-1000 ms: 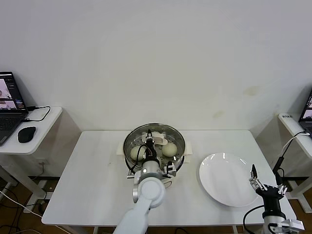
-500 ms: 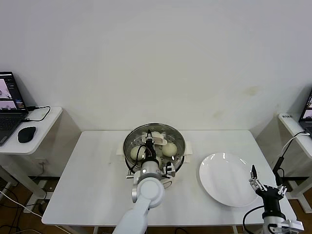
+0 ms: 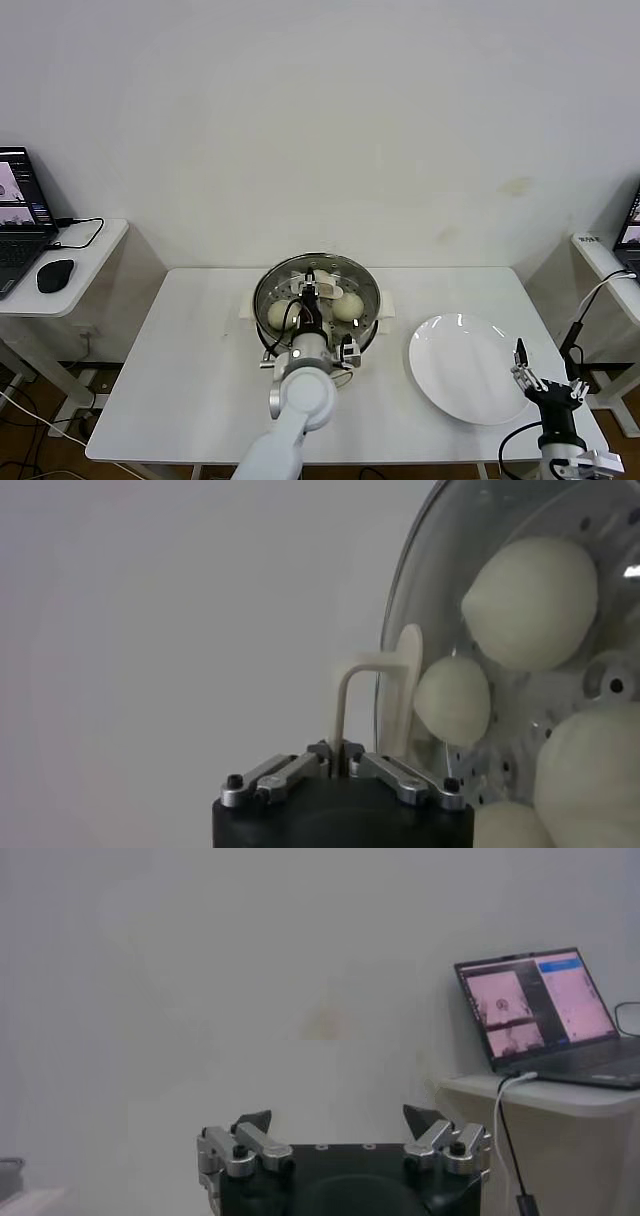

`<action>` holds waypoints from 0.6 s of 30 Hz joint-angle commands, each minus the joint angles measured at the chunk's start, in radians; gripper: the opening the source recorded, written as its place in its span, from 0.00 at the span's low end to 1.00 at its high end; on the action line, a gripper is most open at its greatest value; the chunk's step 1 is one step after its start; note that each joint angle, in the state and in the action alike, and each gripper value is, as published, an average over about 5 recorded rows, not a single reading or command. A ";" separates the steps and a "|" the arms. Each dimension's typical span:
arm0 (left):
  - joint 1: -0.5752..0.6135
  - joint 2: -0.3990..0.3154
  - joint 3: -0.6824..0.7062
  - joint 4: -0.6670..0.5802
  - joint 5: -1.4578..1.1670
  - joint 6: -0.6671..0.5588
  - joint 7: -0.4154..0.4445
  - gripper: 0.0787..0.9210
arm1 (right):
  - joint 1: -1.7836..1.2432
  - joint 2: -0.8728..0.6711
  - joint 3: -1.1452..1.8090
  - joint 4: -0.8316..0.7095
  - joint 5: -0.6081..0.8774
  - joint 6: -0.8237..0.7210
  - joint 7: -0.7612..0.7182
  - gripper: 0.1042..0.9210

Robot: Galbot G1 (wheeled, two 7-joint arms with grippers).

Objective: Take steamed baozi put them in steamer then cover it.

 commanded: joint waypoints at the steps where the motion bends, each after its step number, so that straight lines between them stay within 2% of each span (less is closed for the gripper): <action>1: 0.016 0.016 0.017 -0.089 -0.037 0.000 0.033 0.29 | 0.000 0.001 -0.001 0.002 -0.002 0.000 0.000 0.88; 10: 0.083 0.059 0.034 -0.206 -0.067 -0.001 0.072 0.57 | 0.001 0.000 0.001 0.001 -0.004 -0.002 0.000 0.88; 15: 0.139 0.093 0.027 -0.276 -0.084 -0.007 0.072 0.78 | -0.007 -0.005 -0.003 0.009 -0.007 -0.006 0.000 0.88; 18: 0.174 0.117 0.009 -0.345 -0.108 -0.008 0.077 0.86 | -0.019 -0.012 -0.011 0.017 -0.011 -0.009 -0.002 0.88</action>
